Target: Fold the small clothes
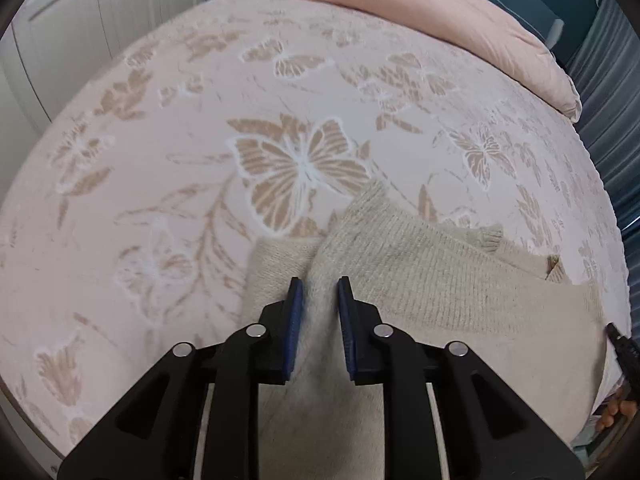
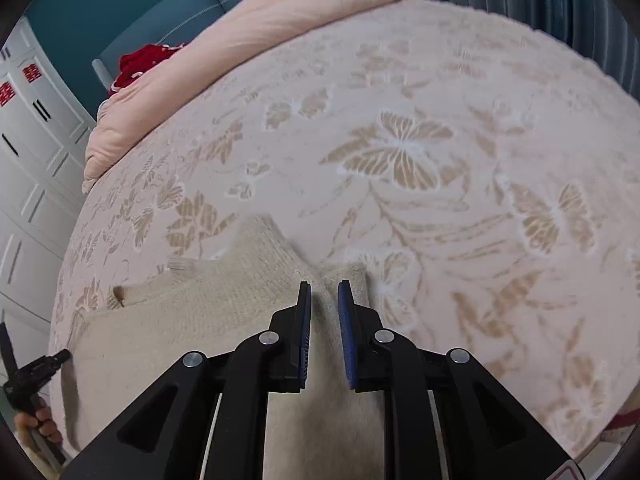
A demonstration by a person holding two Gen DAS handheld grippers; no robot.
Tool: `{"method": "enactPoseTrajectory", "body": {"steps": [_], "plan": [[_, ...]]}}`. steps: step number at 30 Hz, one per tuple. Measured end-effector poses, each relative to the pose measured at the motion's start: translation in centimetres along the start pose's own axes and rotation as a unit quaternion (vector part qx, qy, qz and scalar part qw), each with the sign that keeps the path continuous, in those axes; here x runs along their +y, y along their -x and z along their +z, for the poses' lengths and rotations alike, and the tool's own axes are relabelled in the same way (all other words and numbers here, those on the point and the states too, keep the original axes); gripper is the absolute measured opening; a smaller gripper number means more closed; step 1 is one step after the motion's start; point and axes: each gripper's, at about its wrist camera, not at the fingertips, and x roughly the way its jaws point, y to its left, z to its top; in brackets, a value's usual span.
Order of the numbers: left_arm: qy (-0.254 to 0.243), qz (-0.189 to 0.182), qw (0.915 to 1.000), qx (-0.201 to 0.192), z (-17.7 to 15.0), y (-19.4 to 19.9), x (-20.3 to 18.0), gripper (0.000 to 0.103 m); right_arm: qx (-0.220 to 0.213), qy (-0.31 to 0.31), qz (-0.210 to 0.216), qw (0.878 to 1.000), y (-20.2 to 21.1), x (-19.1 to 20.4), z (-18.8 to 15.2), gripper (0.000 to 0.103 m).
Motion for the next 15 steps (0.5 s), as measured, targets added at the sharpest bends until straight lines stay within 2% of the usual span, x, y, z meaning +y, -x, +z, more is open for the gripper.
{"method": "enactPoseTrajectory", "body": {"steps": [1,2,3,6,7,9,11,12,14,15], "plan": [[-0.013,0.011,0.9998,-0.014,-0.5,1.5,-0.3,0.032,-0.012,0.020,0.003,1.000,1.7,1.0,-0.5,0.017],[-0.022,0.016,0.9993,-0.027,-1.2,3.2,-0.8,0.043,-0.017,0.037,0.012,0.999,3.1,2.1,-1.2,0.017],[-0.023,0.010,0.9991,-0.035,-2.0,4.6,-1.1,0.051,-0.020,0.053,0.029,0.998,4.3,3.4,-2.1,0.017],[-0.022,-0.054,0.9978,-0.031,-5.6,7.2,-3.2,0.056,0.011,0.109,0.102,0.989,5.9,8.8,-6.6,0.017],[-0.022,-0.065,0.9974,-0.022,-7.0,7.3,-4.1,0.056,0.032,0.122,0.128,0.984,5.7,10.7,-8.3,0.017],[-0.034,-0.058,0.9977,-0.002,-9.9,6.6,-6.0,0.056,0.070,0.144,0.166,0.973,4.6,14.2,-11.9,0.016],[-0.045,-0.035,0.9980,0.026,-12.3,5.0,-7.1,0.056,0.098,0.146,0.170,0.970,3.0,16.0,-14.5,0.016],[-0.046,-0.023,0.9980,0.037,-13.2,4.2,-7.0,0.056,0.114,0.135,0.167,0.970,2.0,15.8,-15.3,0.012],[-0.048,0.000,0.9977,0.048,-14.4,3.3,-6.1,0.058,0.113,0.117,0.135,0.977,1.5,13.8,-15.6,0.003],[-0.044,0.004,0.9978,0.050,-14.7,3.2,-5.4,0.058,0.103,0.105,0.117,0.982,1.7,11.9,-15.2,0.003]]}}
